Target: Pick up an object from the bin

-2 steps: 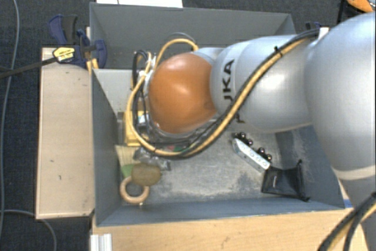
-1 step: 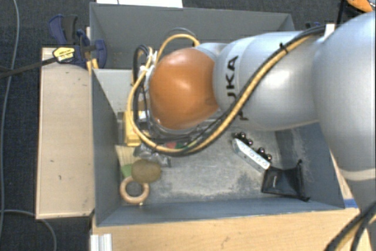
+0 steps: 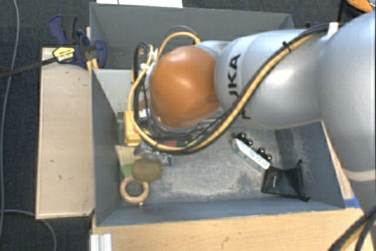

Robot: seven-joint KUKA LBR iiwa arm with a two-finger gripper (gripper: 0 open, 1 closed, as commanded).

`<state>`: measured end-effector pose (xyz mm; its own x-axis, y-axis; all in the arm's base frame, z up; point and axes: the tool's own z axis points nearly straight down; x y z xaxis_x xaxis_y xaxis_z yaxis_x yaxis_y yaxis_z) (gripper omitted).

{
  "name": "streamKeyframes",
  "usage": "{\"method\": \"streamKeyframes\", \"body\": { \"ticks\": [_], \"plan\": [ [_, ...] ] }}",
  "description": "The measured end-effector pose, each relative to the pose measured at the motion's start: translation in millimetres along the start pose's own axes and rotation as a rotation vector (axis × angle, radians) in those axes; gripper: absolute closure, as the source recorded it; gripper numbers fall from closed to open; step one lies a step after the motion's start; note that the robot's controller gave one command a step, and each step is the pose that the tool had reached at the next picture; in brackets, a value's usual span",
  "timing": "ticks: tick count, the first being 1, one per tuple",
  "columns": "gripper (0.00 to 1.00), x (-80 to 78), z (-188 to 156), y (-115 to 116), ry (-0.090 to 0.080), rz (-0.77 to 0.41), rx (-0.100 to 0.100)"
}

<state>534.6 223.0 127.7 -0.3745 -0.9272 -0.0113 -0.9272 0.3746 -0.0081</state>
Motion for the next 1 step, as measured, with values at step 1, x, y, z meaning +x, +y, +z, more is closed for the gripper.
{"method": "streamKeyframes", "body": {
  "ticks": [1],
  "plan": [
    [1.00,-0.1,-5.5,-0.1,-0.001,0.002,0.000]
  ]
}}
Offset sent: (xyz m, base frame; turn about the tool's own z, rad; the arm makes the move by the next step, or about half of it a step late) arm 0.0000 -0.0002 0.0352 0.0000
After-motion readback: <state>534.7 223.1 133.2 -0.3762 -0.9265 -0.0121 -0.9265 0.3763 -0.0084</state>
